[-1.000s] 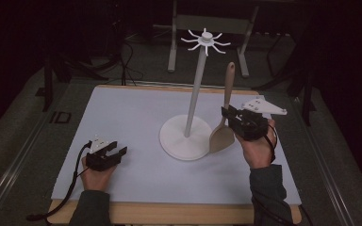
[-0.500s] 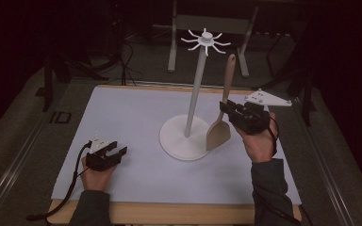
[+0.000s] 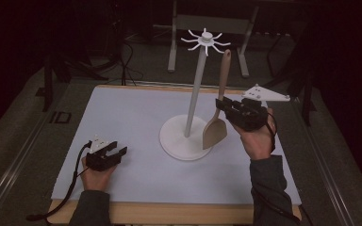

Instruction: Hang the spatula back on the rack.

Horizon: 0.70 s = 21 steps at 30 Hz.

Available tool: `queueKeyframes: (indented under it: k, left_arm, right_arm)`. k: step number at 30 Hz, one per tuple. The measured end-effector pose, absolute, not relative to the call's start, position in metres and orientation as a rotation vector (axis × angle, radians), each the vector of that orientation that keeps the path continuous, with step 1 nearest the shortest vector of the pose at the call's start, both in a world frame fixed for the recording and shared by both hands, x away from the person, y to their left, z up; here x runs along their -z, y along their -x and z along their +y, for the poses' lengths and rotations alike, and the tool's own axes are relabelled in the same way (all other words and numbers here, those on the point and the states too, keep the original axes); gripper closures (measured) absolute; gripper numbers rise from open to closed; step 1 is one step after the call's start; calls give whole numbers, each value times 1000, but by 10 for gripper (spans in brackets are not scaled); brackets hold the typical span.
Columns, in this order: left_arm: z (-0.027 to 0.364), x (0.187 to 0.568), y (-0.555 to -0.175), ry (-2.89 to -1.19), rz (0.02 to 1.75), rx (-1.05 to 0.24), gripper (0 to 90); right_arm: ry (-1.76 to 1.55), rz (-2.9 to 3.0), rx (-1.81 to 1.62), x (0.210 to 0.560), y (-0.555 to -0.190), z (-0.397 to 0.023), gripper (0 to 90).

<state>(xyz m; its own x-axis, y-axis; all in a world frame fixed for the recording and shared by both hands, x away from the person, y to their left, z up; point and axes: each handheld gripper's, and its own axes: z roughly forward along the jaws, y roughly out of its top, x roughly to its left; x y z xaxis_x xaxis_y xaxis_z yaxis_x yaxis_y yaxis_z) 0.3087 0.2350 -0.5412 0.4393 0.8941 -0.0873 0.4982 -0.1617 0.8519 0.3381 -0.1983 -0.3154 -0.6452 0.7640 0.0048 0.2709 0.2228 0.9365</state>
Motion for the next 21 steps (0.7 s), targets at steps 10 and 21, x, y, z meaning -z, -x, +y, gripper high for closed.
queueKeyframes:
  k: [10,21]
  left_arm:
    - [235,541,-309,-1812,1189,-566,488]
    - [235,541,-309,-1811,1189,-565,488]
  right_arm:
    - [-972,2081,-1427,315,-346,-194,783]
    - [-978,2103,-1431,319,-353,-186,782]
